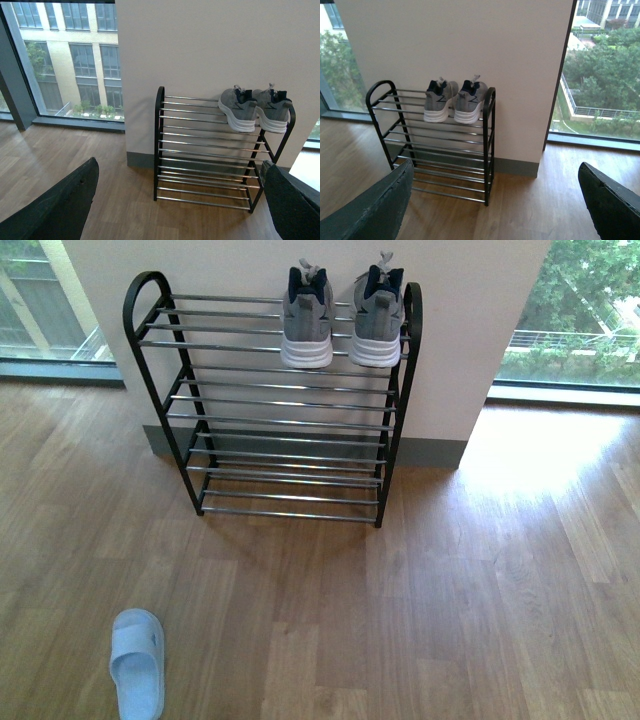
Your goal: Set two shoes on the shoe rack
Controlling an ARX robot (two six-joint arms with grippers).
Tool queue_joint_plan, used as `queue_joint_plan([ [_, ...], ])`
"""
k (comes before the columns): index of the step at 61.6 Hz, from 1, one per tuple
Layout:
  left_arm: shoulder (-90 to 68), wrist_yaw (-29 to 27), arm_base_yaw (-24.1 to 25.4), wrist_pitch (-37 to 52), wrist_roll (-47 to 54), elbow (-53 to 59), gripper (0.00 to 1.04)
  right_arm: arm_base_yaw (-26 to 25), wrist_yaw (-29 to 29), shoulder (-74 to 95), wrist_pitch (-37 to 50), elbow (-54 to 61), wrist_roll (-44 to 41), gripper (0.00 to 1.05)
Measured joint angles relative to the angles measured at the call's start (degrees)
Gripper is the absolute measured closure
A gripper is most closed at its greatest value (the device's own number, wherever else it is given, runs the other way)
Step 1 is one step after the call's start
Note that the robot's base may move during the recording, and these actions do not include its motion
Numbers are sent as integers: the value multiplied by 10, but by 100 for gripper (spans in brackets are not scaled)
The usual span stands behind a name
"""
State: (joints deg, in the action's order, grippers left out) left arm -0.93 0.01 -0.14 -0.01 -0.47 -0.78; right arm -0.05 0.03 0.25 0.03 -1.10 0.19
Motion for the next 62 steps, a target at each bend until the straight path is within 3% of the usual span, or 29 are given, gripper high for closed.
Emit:
queue_joint_plan([
  [62,0,0,0,0,0,0,9,0,0,0,0,0,0,9],
])
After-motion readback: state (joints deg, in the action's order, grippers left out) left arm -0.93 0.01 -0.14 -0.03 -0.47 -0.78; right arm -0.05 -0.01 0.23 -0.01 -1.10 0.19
